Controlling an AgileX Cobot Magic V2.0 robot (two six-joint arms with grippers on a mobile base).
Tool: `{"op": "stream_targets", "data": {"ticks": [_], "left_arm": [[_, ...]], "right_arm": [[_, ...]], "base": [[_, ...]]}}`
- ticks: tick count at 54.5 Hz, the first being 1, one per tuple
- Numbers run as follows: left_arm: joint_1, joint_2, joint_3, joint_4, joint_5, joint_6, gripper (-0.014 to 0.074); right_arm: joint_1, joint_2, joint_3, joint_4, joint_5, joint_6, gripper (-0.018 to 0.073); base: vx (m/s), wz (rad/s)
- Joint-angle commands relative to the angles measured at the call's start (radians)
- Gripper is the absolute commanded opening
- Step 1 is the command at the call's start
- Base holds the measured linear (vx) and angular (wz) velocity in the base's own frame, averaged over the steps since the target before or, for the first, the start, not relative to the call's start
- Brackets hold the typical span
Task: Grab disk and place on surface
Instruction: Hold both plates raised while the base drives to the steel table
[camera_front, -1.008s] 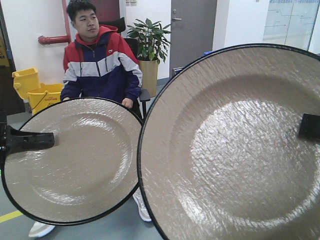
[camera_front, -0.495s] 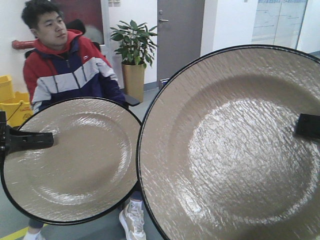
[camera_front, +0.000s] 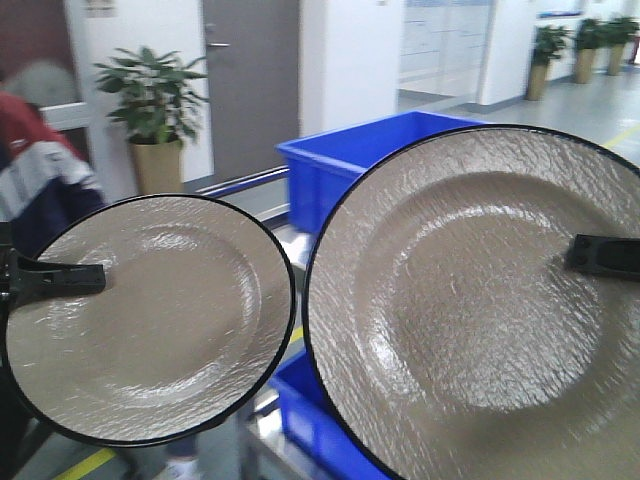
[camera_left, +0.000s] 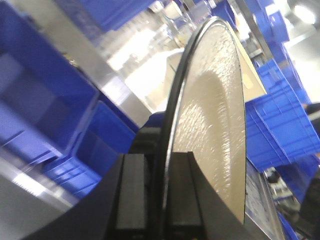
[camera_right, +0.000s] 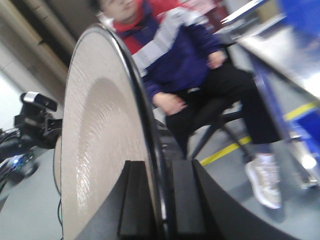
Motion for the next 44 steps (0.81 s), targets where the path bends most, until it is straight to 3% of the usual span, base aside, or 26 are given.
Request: {"op": "stream_targets", "data": {"ticks": [1, 44], "left_arm": [[-0.007, -0.047, -0.034, -0.152, 0.065, -0.015, -0.0007], [-0.007, -0.047, -0.034, -0.152, 0.064, -0.015, -0.0007]], "right_arm": [[0.001, -0.001, -0.035, 0.126, -0.047, 0.006, -0.0009], [0.001, -0.001, -0.035, 0.126, -0.046, 0.006, -0.0009]], "base": [[0.30, -0.62], [0.19, -0.64]]}}
